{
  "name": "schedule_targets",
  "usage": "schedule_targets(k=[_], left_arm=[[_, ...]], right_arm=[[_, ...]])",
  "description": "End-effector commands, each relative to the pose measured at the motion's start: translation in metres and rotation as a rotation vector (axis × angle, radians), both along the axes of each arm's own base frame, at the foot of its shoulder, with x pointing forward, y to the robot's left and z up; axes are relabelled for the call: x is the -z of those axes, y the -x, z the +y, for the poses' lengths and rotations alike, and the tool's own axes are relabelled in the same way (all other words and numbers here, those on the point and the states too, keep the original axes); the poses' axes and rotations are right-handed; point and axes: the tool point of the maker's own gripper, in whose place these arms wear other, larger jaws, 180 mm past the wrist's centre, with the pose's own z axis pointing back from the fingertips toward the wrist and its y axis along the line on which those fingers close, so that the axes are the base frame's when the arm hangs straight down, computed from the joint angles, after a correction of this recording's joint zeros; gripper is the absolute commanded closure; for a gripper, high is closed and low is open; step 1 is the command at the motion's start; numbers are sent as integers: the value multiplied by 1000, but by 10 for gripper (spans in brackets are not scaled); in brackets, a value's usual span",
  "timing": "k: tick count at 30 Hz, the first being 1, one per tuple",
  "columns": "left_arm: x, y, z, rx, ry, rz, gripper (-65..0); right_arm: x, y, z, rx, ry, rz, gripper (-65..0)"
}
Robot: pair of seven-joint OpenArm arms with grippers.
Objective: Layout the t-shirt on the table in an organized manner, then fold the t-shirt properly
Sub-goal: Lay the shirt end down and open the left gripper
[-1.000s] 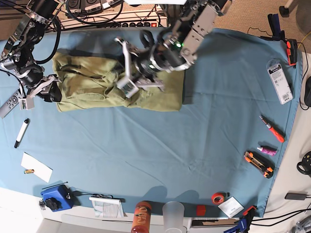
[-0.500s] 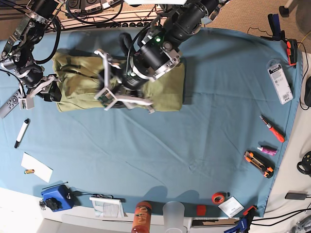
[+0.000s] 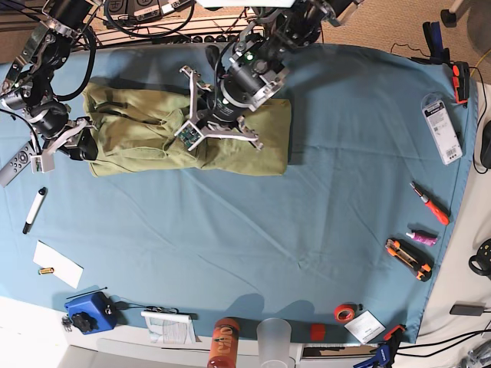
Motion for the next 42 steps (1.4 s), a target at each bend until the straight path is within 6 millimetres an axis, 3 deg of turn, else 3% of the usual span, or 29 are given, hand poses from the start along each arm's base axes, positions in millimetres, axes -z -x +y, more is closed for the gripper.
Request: schedule_targets(k=[1,5,8,14,18,22,26,30,33,36,42], left_arm=[[-9,-4,-11,14,48,-16,0],[13,-3,-21,68,18,20,0],[12,-17,-14,34,-27,-3,0],[-23,-55,22,-149,-123,-88,0],[-49,-54,31,-182,-111,-121,0],[-55,-48,47,-230,-142,-161,0],[-42,-44,73,-250,-221,-176,0],[-28,-47,100,-283,-280,-162,0],[-25,-52,114,-313,-291,-153,0],[-22,-52,114,-317,-257,-118,0],[-20,-49,110,-304,-237,-98,0]], right_arm=[[-17,-8,-5,-3,13,-59,-206],[-18,-8,-5,-3,13,-60,-206],[-18,-9,-4,-4,10,-62,-206],[-26,-12,3,-17,-42,-102,-206],[-38,-16,12,-38,-115,-153,-206],[-36,-14,15,-53,-131,-126,-206],[-46,-12,2,-10,-144,-162,-206],[-63,-5,-24,70,-155,-227,-206],[-57,8,-37,72,-108,-139,-240],[-52,17,-44,43,-52,-54,-340],[-41,32,-50,32,-19,34,-352]])
